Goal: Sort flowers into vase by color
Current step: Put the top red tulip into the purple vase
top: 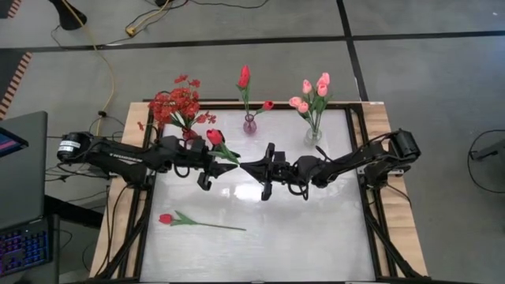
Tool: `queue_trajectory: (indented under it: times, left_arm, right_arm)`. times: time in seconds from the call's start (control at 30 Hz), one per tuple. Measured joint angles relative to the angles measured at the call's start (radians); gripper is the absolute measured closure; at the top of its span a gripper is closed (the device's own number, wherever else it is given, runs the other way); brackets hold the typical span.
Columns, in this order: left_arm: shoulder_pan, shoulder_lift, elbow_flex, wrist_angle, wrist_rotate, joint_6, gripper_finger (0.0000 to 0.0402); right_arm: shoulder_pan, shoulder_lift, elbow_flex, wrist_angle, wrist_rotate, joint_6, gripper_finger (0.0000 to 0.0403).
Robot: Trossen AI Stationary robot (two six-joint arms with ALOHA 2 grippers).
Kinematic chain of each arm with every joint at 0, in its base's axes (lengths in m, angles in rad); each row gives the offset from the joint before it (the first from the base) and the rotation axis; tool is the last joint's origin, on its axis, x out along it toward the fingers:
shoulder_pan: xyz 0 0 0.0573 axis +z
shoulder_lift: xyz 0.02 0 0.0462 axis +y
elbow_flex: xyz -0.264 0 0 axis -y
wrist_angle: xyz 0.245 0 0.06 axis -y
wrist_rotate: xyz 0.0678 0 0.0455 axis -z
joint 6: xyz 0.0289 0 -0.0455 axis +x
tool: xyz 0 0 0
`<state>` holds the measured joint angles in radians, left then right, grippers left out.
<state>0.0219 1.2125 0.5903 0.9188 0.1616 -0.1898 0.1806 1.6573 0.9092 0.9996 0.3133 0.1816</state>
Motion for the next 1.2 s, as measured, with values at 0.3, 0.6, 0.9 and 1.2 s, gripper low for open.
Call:
queue_trajectory:
  times: [0.3, 0.6, 0.9, 1.2]
  left_arm:
    - [0.0, 0.0, 0.001, -0.021, 0.0, 0.003, 0.026]
    - [0.0, 0.0, 0.001, -0.03, -0.009, 0.003, 0.03]
    - [0.0, 0.0, 0.001, -0.031, -0.012, 0.025, 0.0394]
    - [0.022, -0.003, 0.001, -0.031, -0.013, 0.029, 0.0398]
  right_arm:
    - [0.0, 0.0, 0.0, 0.004, 0.0, -0.006, 0.0386]
    - [0.0, 0.0, 0.0, 0.004, 0.0, -0.006, 0.0374]
    - [0.001, 0.0, 0.0, -0.003, 0.0, -0.007, 0.0356]
    - [-0.007, -0.003, 0.0, -0.005, 0.001, -0.052, 0.0287]
